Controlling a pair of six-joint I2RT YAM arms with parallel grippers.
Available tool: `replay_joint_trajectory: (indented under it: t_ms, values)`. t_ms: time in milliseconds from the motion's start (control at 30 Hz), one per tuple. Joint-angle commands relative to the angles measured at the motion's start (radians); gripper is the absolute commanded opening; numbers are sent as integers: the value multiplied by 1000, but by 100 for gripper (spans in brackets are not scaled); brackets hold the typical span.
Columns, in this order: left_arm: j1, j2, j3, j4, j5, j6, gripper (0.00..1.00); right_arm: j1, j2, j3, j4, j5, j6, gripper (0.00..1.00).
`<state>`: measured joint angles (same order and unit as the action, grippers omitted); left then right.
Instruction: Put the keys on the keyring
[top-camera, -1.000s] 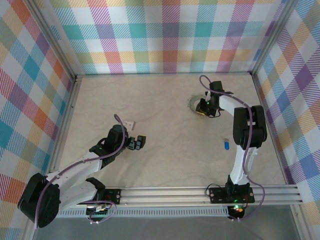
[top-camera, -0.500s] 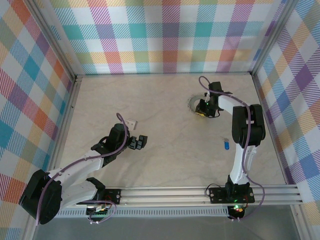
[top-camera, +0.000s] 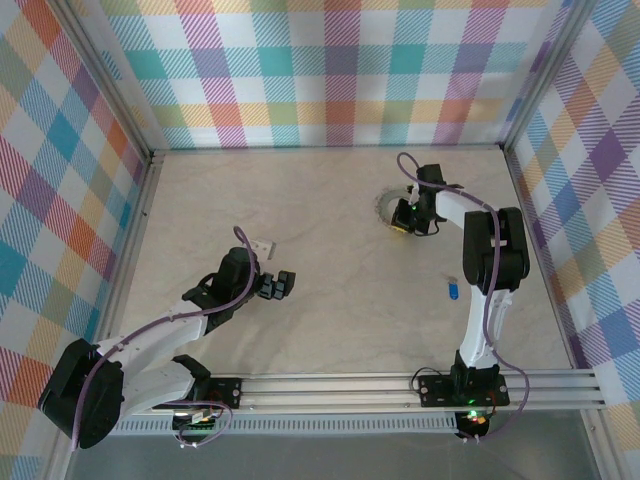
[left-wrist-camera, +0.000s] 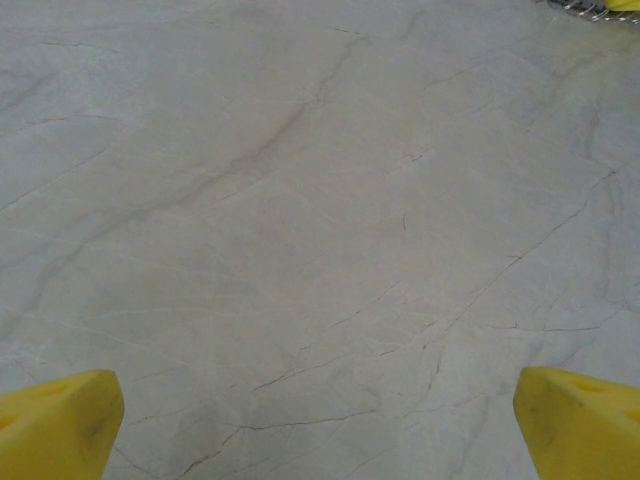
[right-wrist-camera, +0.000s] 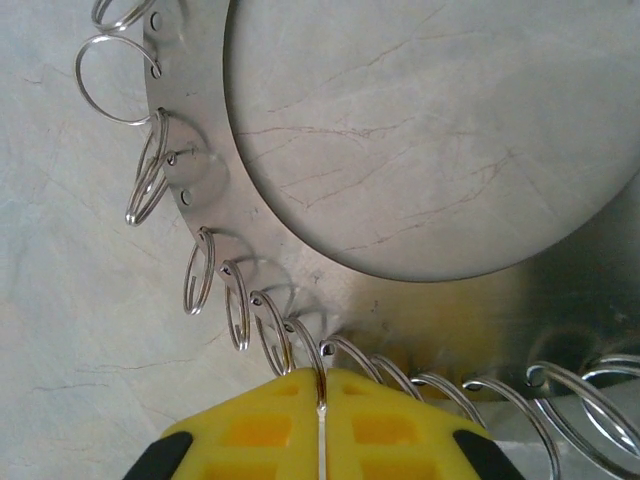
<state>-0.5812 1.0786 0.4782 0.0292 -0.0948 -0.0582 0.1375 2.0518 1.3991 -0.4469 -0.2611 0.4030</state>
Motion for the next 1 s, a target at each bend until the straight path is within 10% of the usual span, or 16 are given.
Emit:
replay_joint_trajectory:
  t_ms: [0,967]
  values:
    - [-12,11,37,5,-1,15,100,5,30,25,3,-18,-12,6]
    - [-31,2,33,5,-15,25,100,4,111,139,-30,-14,-15,15]
